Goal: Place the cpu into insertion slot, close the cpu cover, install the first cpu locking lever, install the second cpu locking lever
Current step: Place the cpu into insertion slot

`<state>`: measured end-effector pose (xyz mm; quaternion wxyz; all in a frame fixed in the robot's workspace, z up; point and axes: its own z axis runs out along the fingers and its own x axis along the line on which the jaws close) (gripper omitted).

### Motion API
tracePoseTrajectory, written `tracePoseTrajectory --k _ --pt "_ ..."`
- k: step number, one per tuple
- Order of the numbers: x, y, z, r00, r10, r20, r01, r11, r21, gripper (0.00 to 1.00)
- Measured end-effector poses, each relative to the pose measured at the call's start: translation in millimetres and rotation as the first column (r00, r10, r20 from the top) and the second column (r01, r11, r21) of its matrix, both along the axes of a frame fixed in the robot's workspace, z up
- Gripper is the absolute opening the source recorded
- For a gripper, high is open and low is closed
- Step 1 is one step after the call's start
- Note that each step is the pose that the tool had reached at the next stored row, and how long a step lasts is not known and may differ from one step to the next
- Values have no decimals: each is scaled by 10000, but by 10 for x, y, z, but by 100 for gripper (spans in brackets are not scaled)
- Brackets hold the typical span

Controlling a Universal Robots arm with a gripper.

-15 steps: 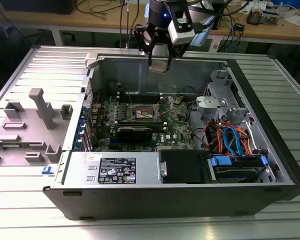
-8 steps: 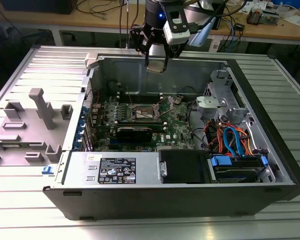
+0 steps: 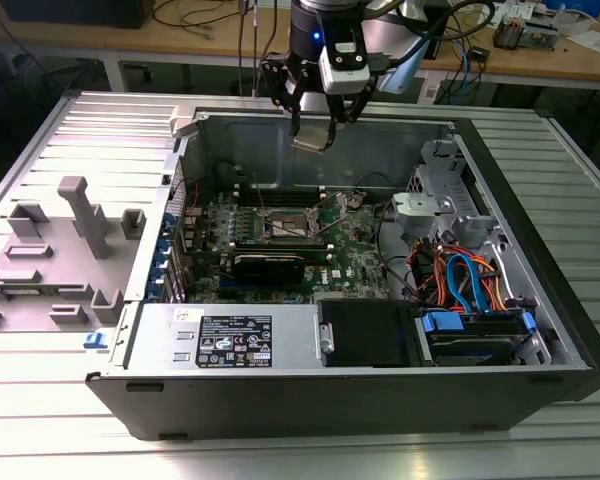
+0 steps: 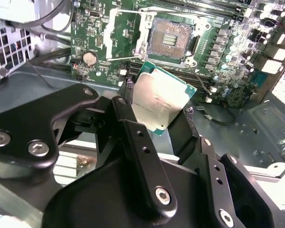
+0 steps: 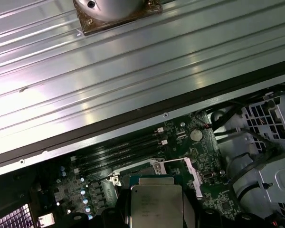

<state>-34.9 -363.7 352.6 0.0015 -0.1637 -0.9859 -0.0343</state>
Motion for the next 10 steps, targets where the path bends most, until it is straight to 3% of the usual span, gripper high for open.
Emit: tracePoseTrajectory --k 10 --pt "-1 0 0 10000 -92 0 92 10000 0 54"
